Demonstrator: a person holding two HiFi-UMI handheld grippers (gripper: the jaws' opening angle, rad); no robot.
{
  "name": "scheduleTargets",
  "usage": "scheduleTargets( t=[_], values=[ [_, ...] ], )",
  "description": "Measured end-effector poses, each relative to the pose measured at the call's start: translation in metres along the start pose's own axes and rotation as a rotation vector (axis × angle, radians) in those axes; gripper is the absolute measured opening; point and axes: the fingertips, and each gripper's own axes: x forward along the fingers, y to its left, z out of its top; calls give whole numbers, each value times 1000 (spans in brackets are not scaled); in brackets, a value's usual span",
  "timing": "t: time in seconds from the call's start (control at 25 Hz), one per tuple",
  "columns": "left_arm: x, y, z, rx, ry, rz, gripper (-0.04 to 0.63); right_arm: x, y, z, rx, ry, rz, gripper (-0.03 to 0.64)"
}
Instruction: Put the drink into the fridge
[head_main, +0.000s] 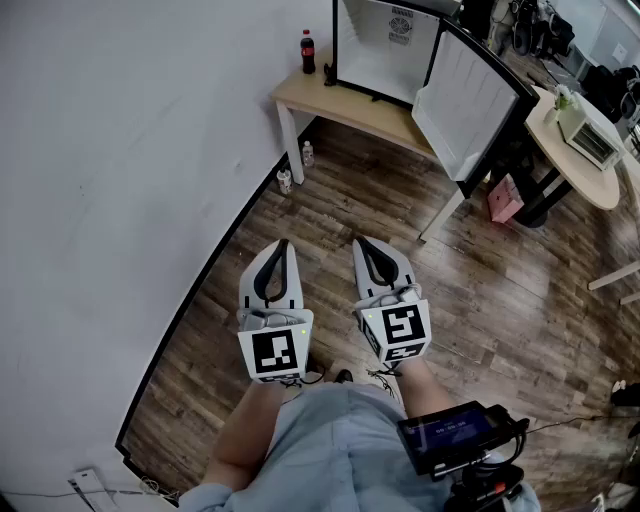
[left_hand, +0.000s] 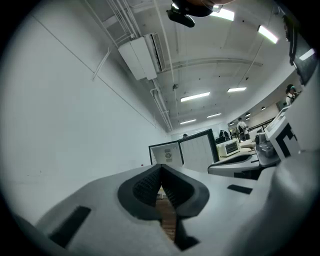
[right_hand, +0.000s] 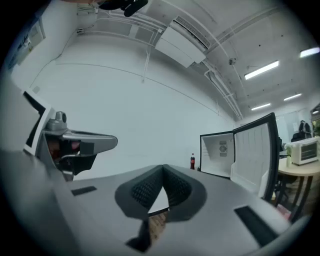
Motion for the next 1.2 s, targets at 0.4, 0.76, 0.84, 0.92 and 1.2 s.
scheduleTargets(
  t=[0.4, 0.76, 0.84, 0.92, 1.2],
  values=[
    [-1, -5, -3, 10, -4, -6, 8, -3, -1, -5, 3, 1, 0, 5],
    [4, -8, -11, 40, -12, -1, 8, 2, -12, -4, 27, -32, 6, 233],
    [9, -6, -17, 28, 0, 7, 8, 8, -14, -7, 18, -24, 8, 233],
    [15, -1, -23, 28, 8, 11, 8, 17, -15, -12, 11, -11, 13, 235],
    [69, 35, -50, 20, 32, 13, 8, 83, -32, -25, 2, 9, 6, 235]
  ],
)
